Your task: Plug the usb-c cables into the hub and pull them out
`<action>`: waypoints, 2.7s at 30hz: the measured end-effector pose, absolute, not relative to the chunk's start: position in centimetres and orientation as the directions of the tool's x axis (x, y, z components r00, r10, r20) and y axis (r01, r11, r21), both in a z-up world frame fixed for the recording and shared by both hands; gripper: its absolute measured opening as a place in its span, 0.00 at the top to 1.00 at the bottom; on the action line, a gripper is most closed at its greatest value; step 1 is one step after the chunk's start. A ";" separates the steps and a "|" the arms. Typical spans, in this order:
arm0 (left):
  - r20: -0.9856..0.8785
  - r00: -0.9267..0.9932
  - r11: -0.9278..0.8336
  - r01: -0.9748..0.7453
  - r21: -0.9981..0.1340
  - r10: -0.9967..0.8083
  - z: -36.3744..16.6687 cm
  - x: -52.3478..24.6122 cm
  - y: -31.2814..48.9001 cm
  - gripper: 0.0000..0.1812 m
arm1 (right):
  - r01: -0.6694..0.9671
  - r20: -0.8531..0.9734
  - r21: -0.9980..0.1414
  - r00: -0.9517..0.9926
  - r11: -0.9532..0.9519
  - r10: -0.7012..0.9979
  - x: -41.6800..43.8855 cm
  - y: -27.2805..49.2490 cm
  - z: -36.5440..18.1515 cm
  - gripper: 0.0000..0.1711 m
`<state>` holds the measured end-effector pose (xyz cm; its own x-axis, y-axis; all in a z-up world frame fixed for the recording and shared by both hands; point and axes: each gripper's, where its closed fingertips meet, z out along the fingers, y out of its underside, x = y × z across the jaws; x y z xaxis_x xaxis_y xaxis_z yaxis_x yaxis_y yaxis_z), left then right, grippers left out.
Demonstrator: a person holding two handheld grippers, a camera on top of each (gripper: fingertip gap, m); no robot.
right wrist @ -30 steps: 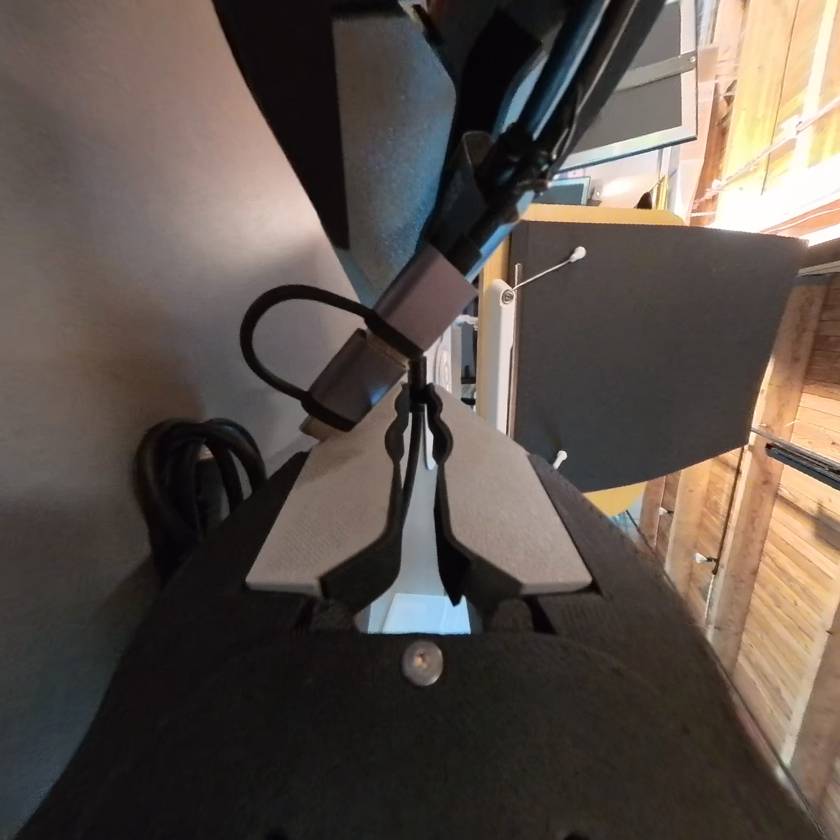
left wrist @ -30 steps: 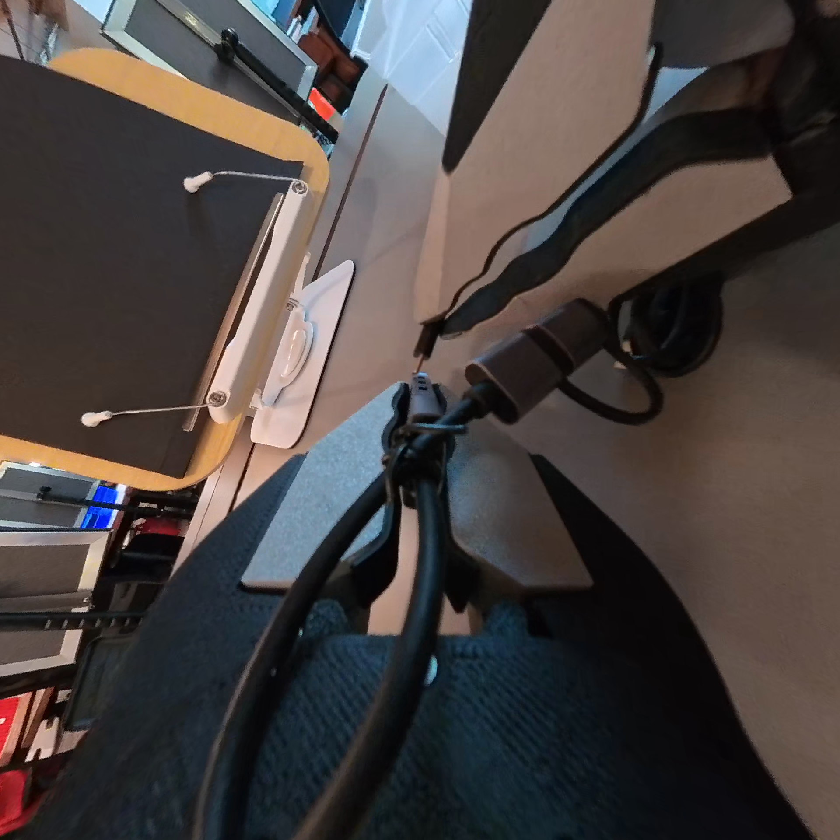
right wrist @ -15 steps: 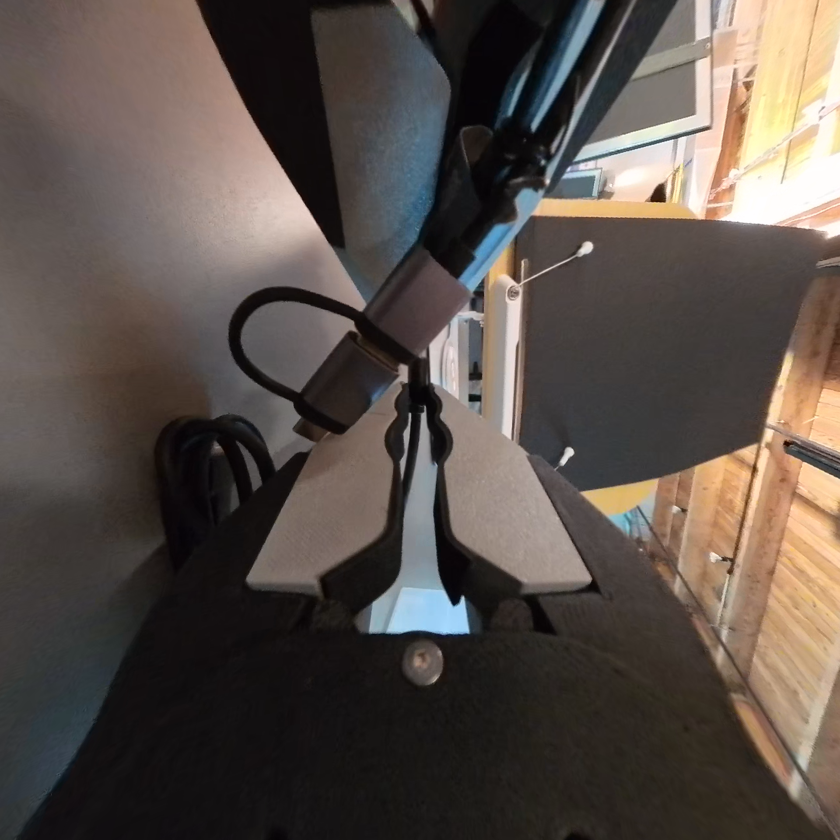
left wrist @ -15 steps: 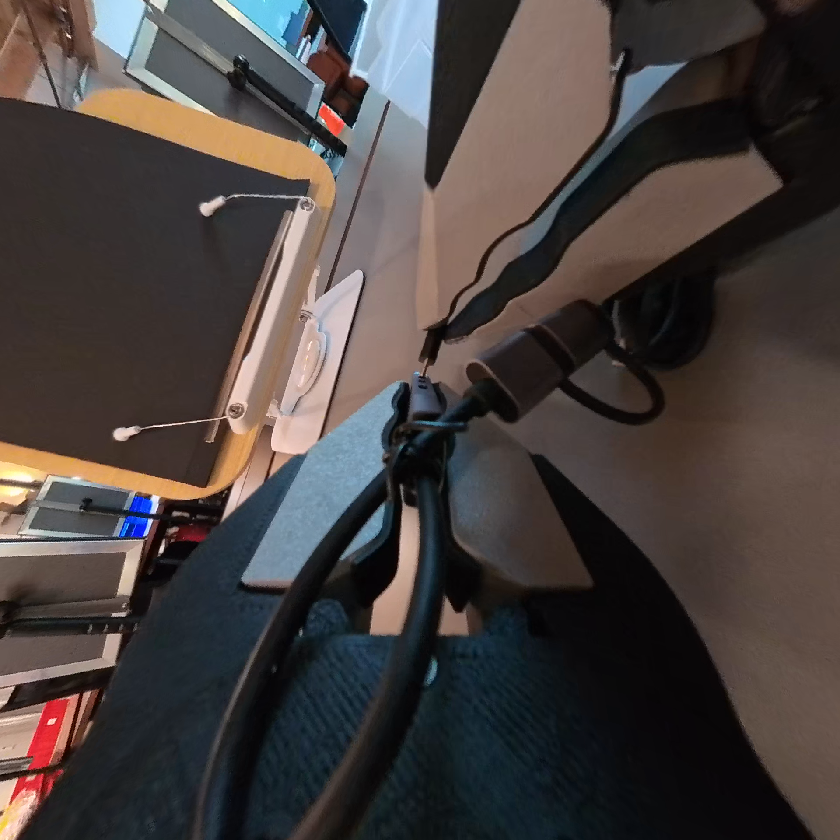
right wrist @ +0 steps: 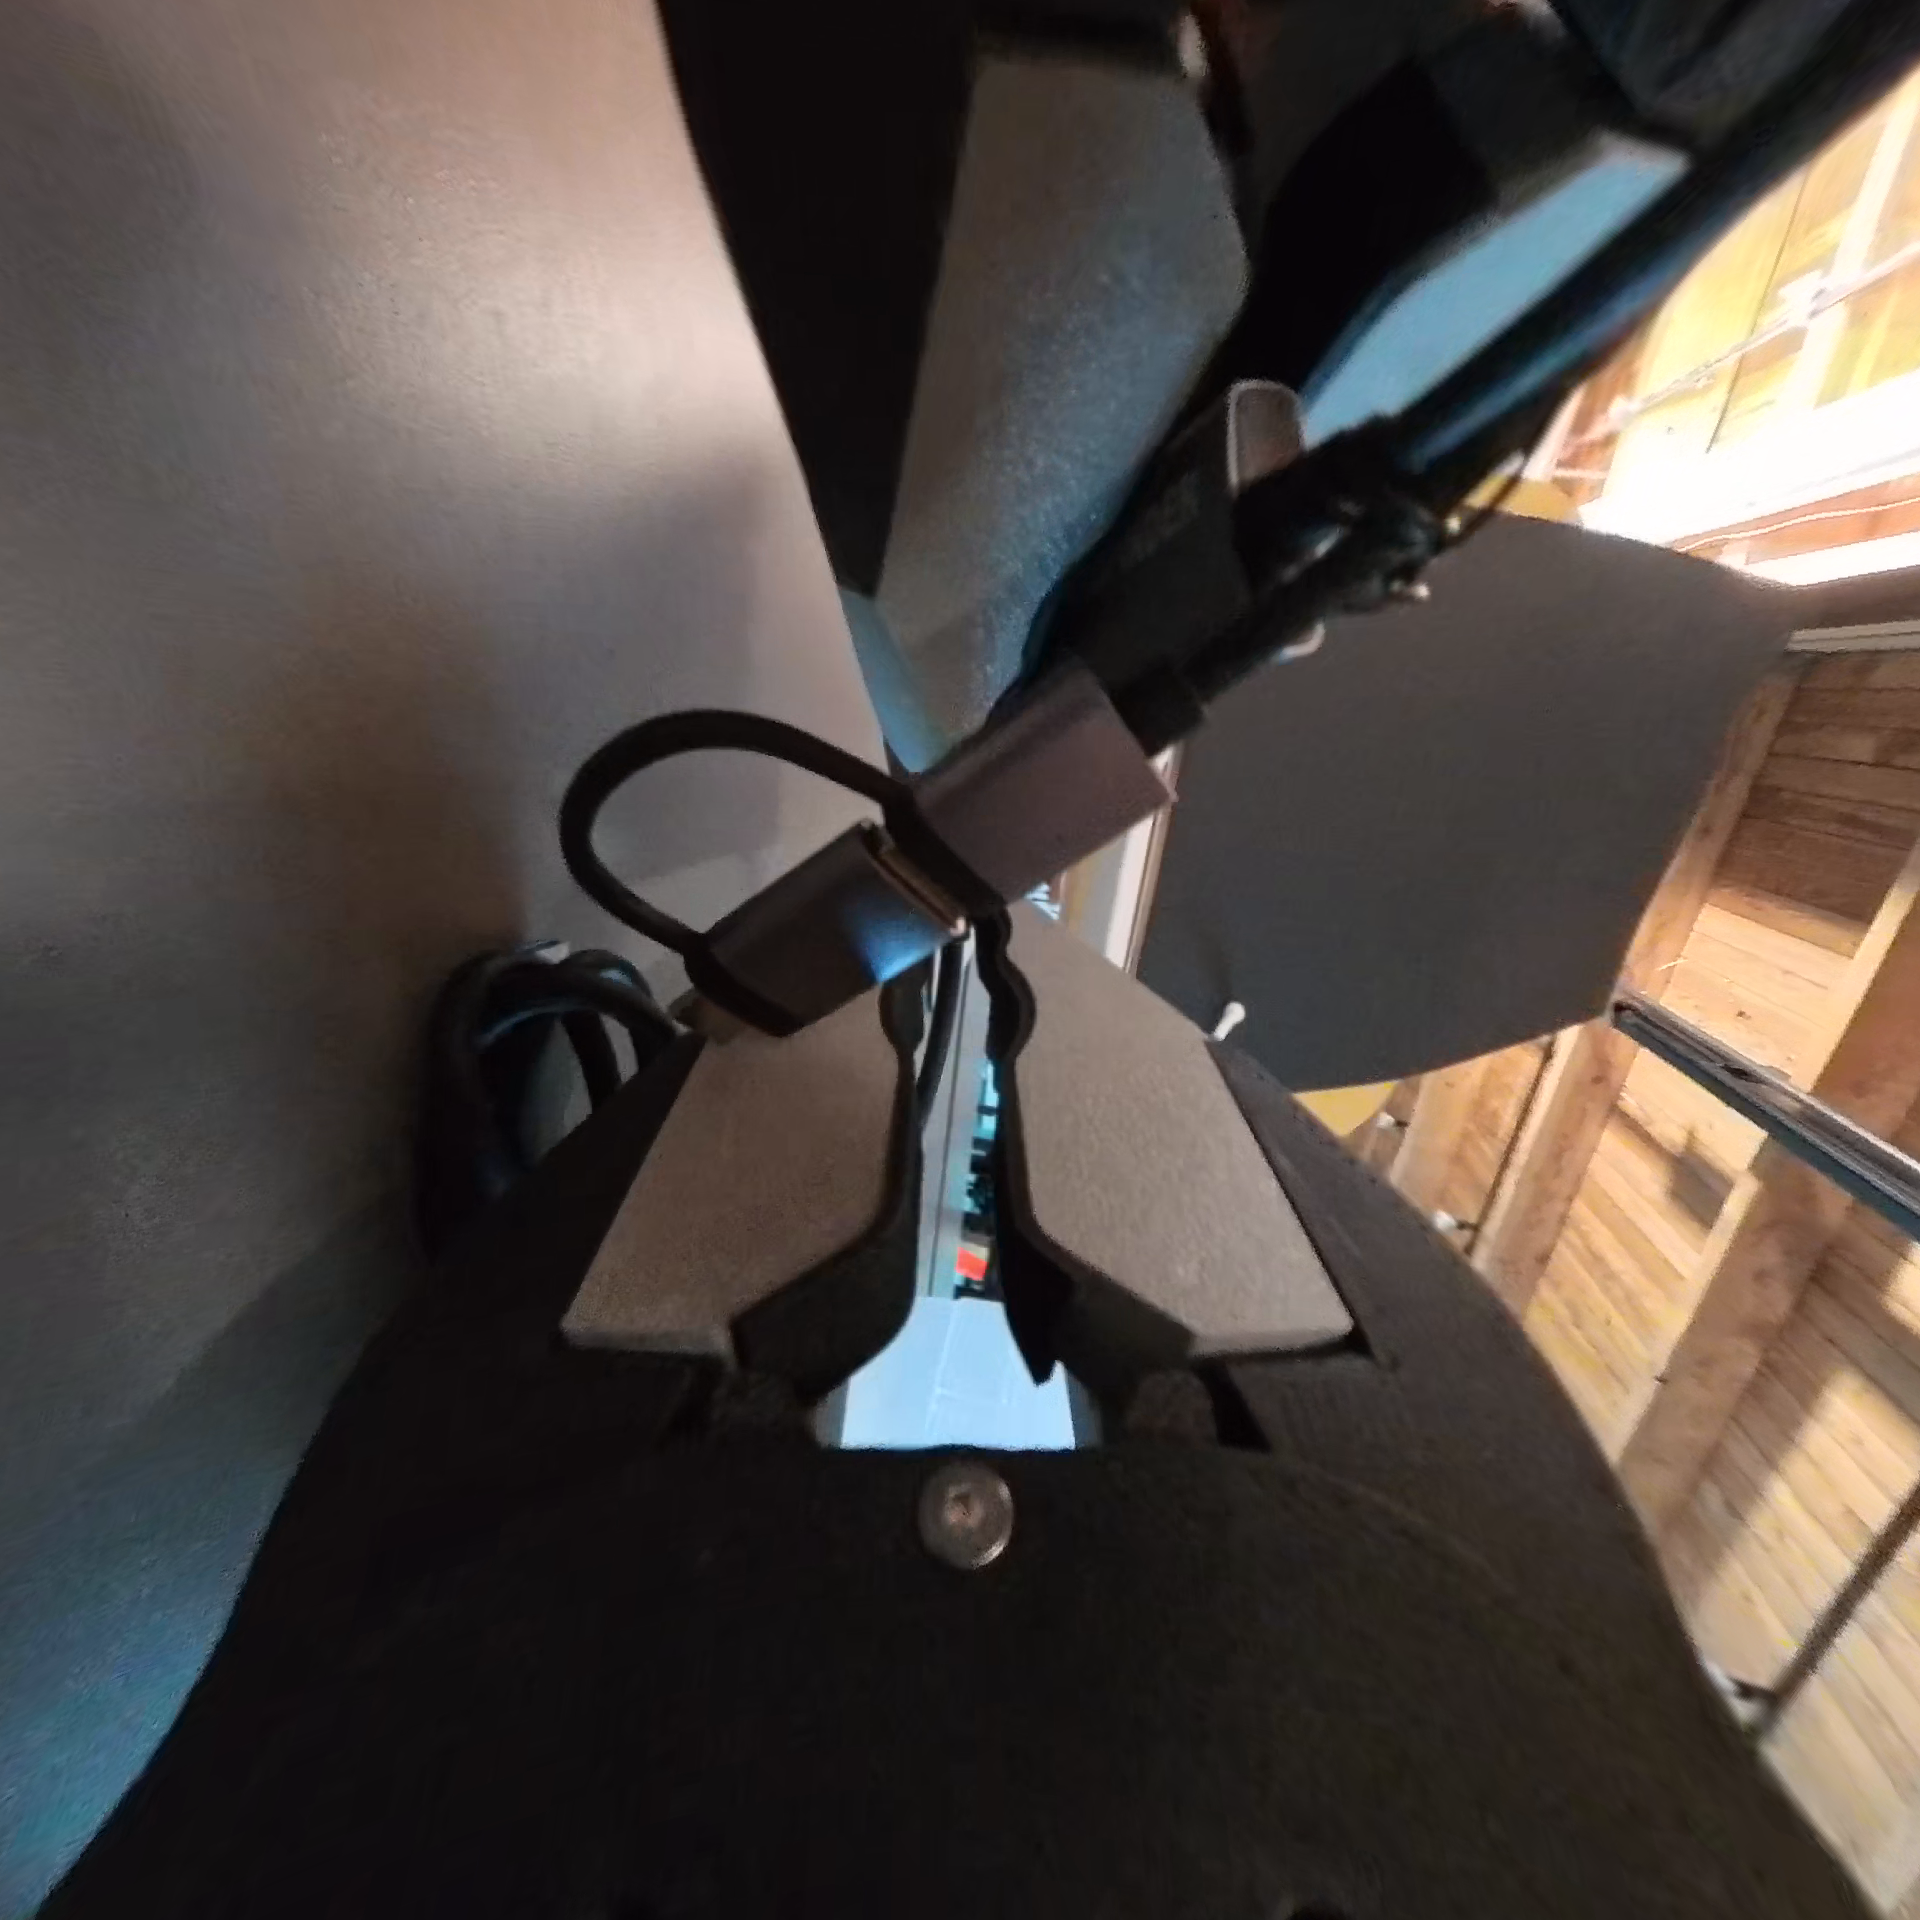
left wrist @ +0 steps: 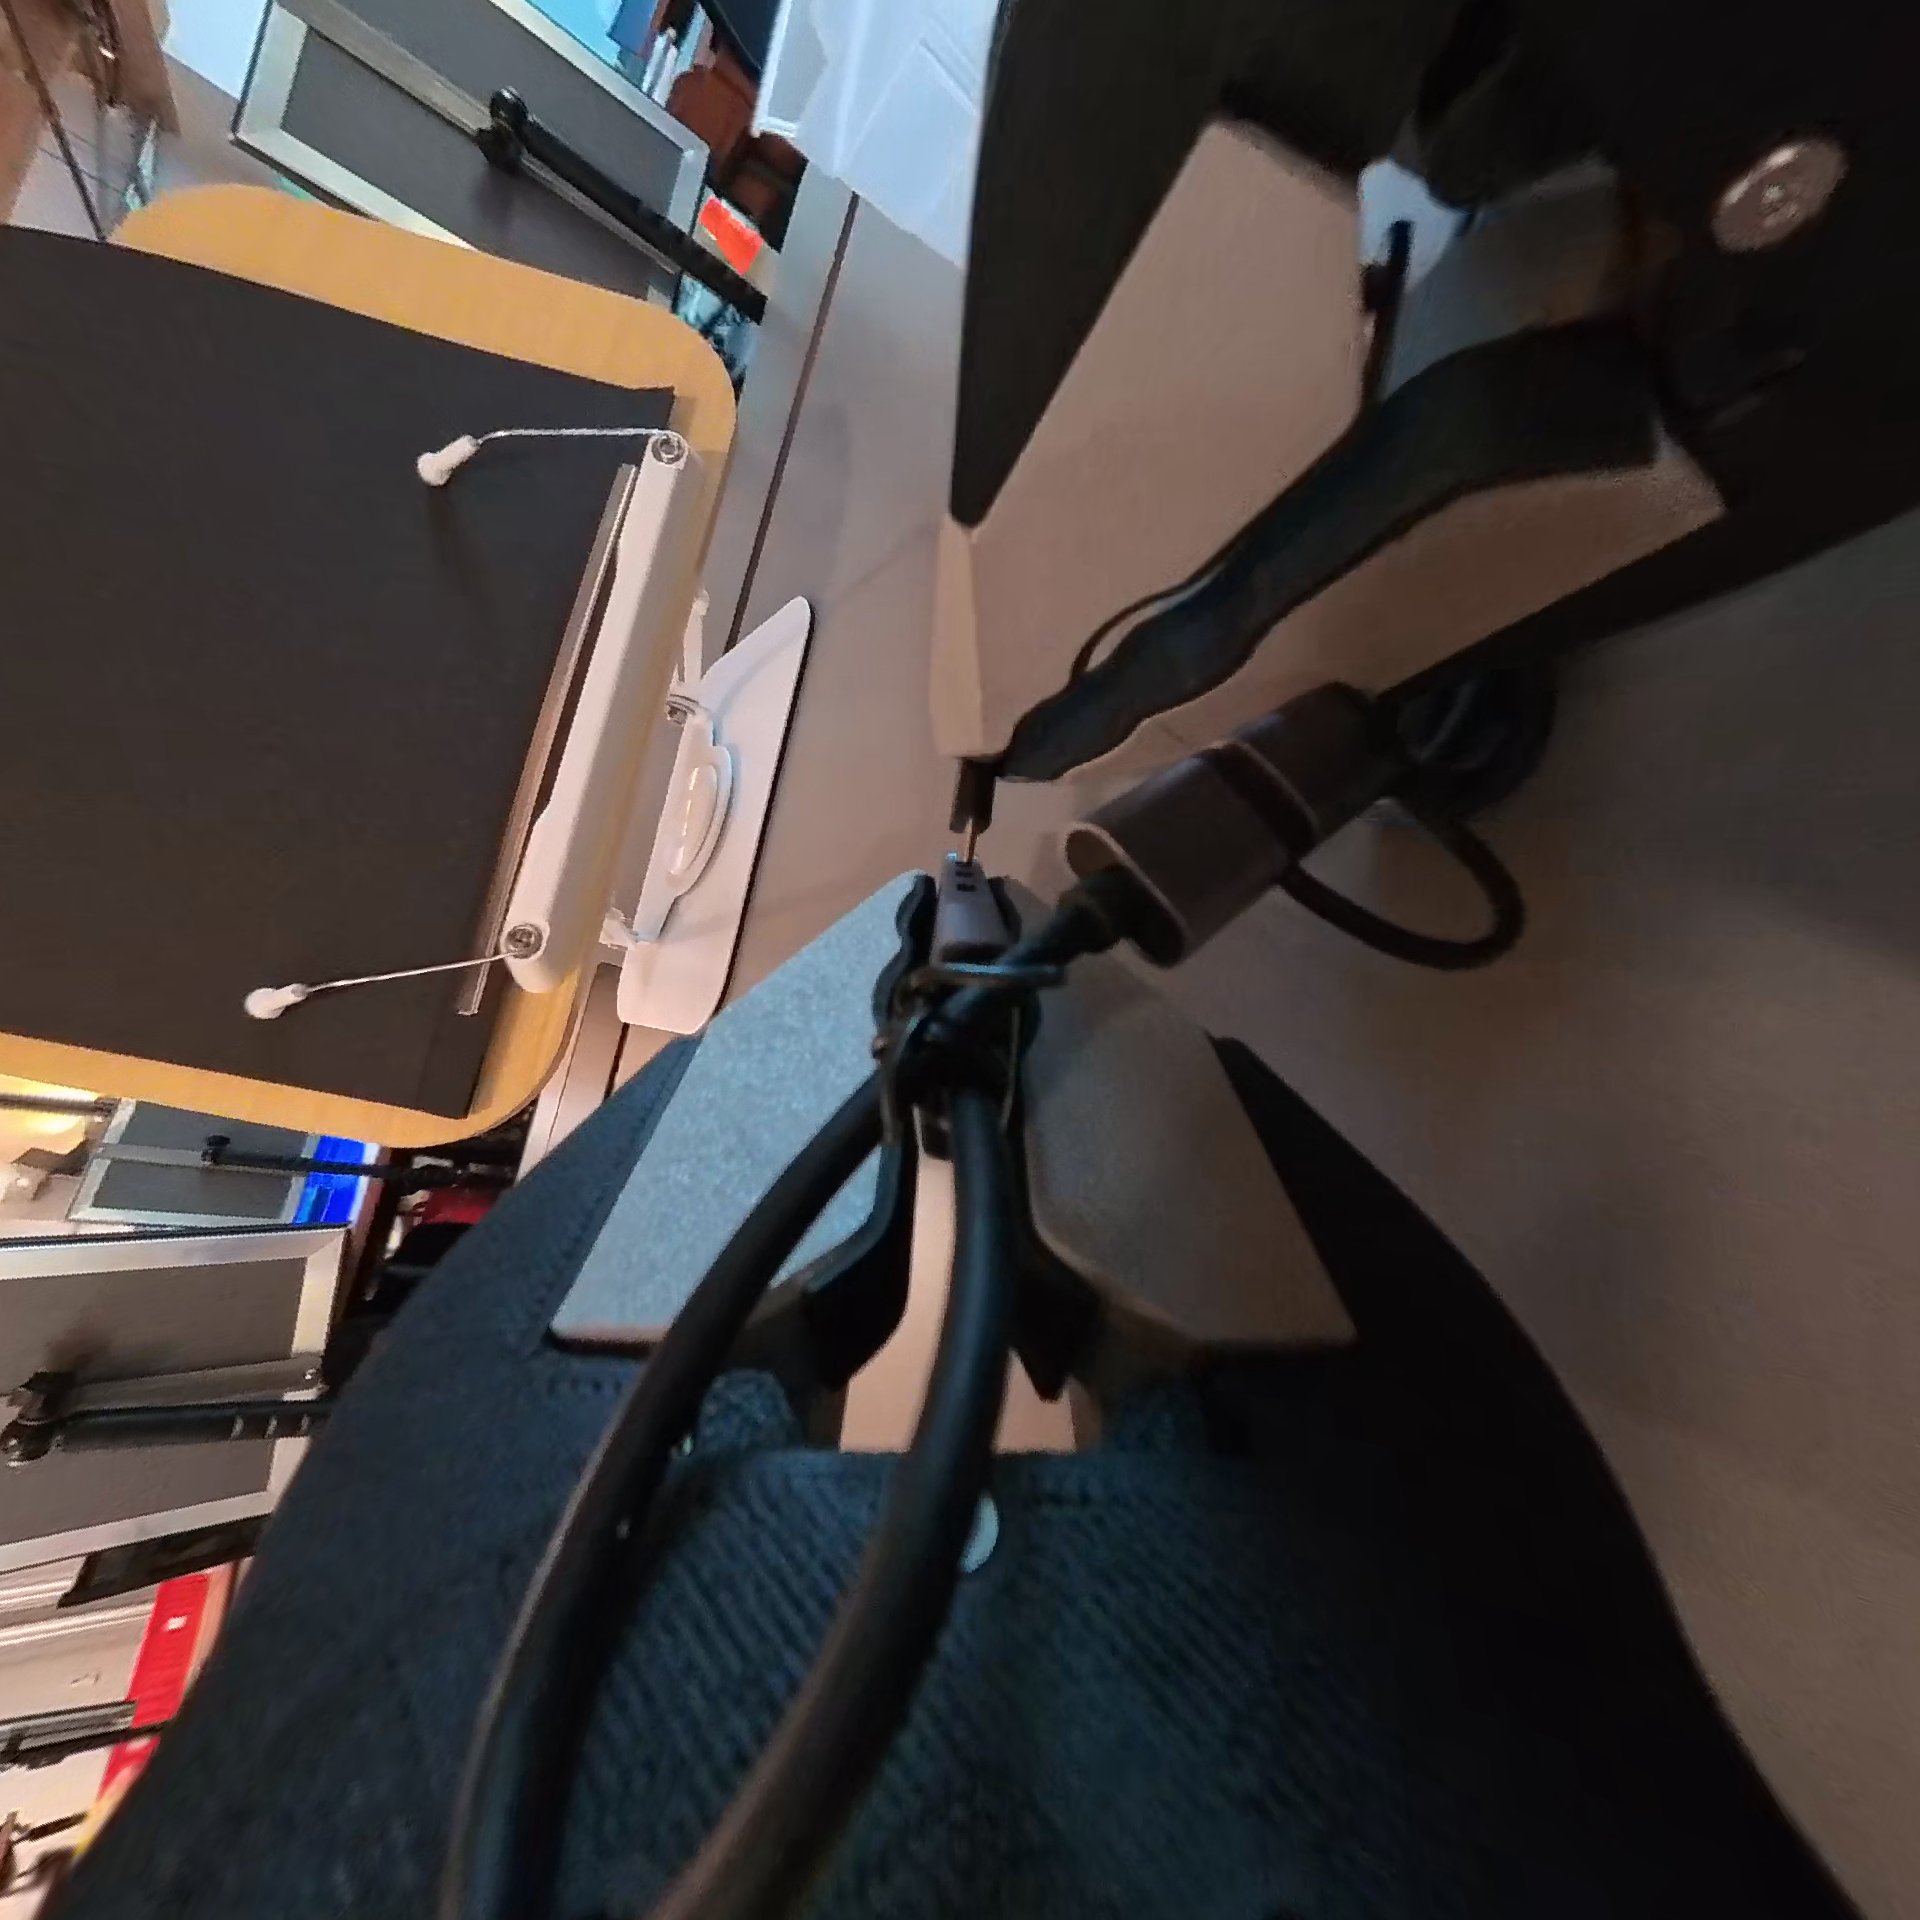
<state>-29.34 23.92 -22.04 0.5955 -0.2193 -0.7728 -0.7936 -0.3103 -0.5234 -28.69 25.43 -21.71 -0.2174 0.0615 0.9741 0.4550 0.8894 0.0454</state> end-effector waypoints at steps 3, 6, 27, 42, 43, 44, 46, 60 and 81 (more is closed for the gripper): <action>-0.774 0.590 -0.323 -0.797 -0.511 -0.229 -22.4 -29.4 23.9 0.96 | 0.467 0.974 0.073 -0.222 0.881 0.037 -28.8 25.4 -22.0 0.98; -0.742 0.631 -0.330 -0.766 -0.552 -0.225 -22.3 -29.4 24.0 0.96 | 0.469 0.976 0.059 -0.213 0.881 0.049 -28.7 25.2 -21.8 0.98; -0.685 0.692 -0.289 -0.720 -0.631 -0.229 -21.6 -28.4 23.9 0.96 | 0.342 0.945 -0.188 -0.193 0.921 0.264 -28.0 22.7 -20.8 1.00; -0.617 0.760 -0.386 -0.642 -0.662 -0.206 -23.0 -31.8 23.9 0.96 | 0.442 0.829 -0.487 -0.035 0.753 0.558 -27.2 29.9 -18.1 1.00; -0.614 0.763 -0.393 -0.637 -0.663 -0.201 -23.1 -32.1 23.9 0.96 | 0.464 0.776 -0.550 -0.023 0.694 0.630 -27.0 31.0 -18.2 1.00; -0.607 0.769 -0.390 -0.631 -0.671 -0.200 -23.1 -32.1 23.9 0.96 | 0.469 0.703 -0.622 -0.017 0.627 0.711 -26.8 31.7 -18.4 0.95; -0.610 0.768 -0.370 -0.634 -0.679 -0.196 -22.7 -31.9 24.0 0.96 | 0.459 0.521 -0.753 -0.022 0.472 0.853 -26.6 32.4 -18.9 0.85; -0.652 0.734 -0.341 -0.672 -0.657 -0.192 -22.3 -31.6 23.9 0.96 | 0.523 0.071 -0.835 -0.208 0.173 0.975 -26.3 30.9 -22.2 0.85; -0.680 0.692 -0.320 -0.719 -0.617 -0.244 -22.8 -29.9 24.3 0.96 | 0.469 0.915 -0.176 -0.245 0.865 0.319 -28.5 26.2 -22.3 0.98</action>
